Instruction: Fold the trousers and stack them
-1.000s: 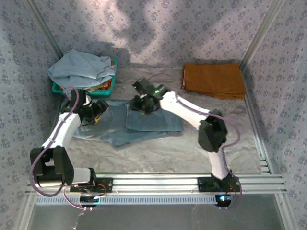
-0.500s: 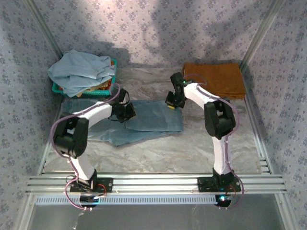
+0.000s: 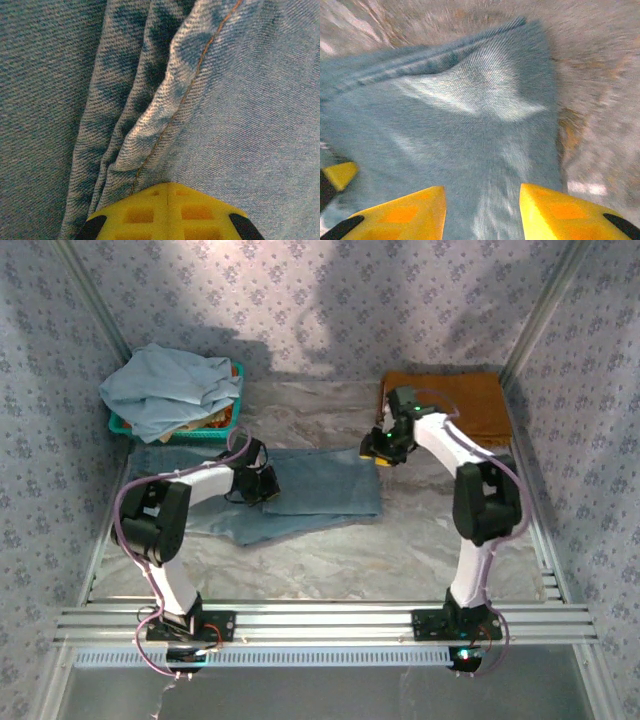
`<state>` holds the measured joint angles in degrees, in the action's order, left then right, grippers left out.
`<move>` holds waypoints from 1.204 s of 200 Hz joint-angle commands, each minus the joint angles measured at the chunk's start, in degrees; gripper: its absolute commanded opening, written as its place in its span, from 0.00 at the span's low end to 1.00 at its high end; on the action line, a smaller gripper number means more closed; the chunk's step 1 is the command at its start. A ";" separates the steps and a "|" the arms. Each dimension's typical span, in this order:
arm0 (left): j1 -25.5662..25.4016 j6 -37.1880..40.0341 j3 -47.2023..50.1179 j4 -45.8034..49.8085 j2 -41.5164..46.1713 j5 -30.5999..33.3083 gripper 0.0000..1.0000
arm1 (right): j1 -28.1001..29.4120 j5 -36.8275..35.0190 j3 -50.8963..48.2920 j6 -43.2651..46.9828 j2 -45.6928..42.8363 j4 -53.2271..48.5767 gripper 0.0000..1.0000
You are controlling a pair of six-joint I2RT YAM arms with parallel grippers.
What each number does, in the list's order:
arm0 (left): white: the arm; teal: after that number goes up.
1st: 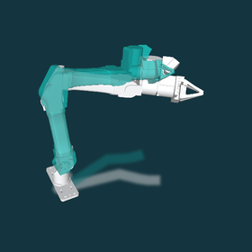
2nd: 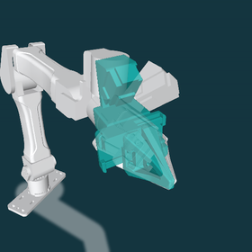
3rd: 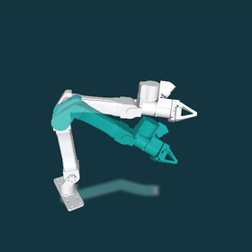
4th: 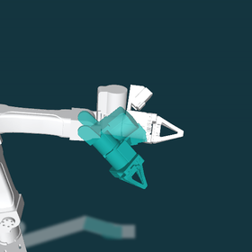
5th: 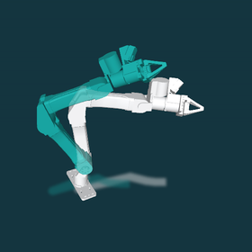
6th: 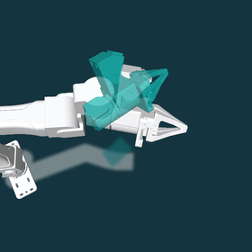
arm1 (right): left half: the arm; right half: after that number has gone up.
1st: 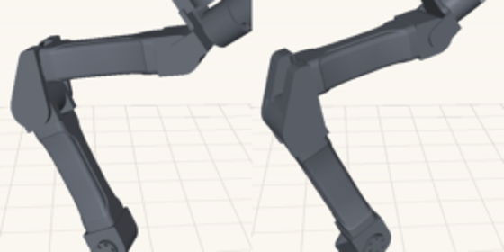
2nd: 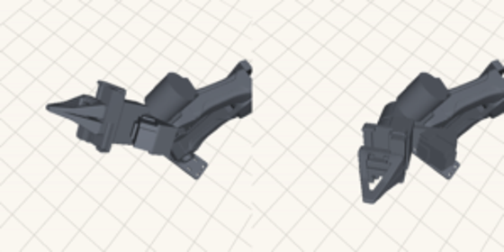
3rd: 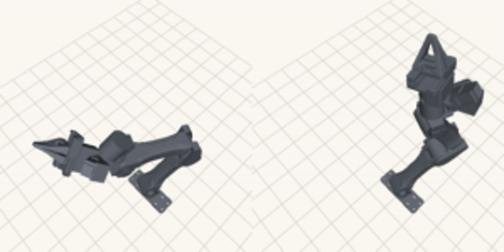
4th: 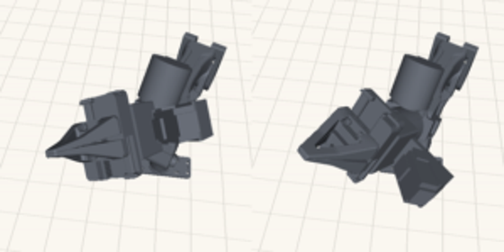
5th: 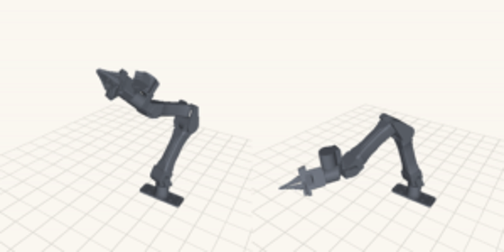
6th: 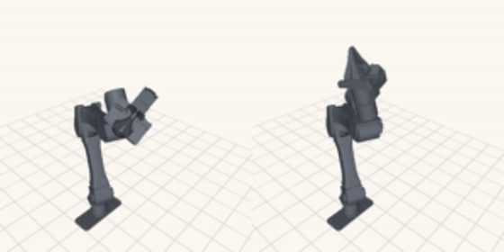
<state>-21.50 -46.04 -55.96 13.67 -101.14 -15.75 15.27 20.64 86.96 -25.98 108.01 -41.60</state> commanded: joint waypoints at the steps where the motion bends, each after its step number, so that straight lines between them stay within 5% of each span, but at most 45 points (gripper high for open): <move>1: 0.04 0.97 1.22 4.79 1.04 1.45 0.00 | -1.20 2.81 -3.80 4.71 -1.57 -1.82 0.54; 88: 0.05 1.39 -0.11 6.45 2.24 0.90 0.00 | 0.57 9.48 -13.48 5.59 3.88 4.20 0.55; 116: 0.13 1.82 -0.64 7.08 2.96 0.93 0.00 | 0.91 12.84 -15.43 5.17 4.68 6.30 0.36; 142: 0.14 2.41 -1.59 8.02 3.39 0.87 0.00 | 0.30 15.19 -17.19 3.41 3.29 8.65 0.00; 176: 0.55 2.87 -3.02 10.31 5.56 1.17 0.00 | -3.09 8.61 -18.14 -0.50 -2.64 7.51 0.00; 186: 0.88 2.71 -3.31 11.28 6.78 1.64 0.08 | -5.01 4.89 -18.14 -1.15 -4.82 4.49 0.00; 207: 1.65 2.34 -3.62 12.98 9.74 3.01 0.43 | -10.26 0.36 -16.72 -2.69 -7.92 0.41 0.00; 241: 2.95 2.79 -5.58 16.94 12.39 6.41 0.67 | -15.81 -10.45 -7.02 1.47 -7.39 -10.40 0.00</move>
<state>-19.57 -43.77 -58.76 25.52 -91.09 -12.56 3.20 21.85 72.66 -26.22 101.06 -42.02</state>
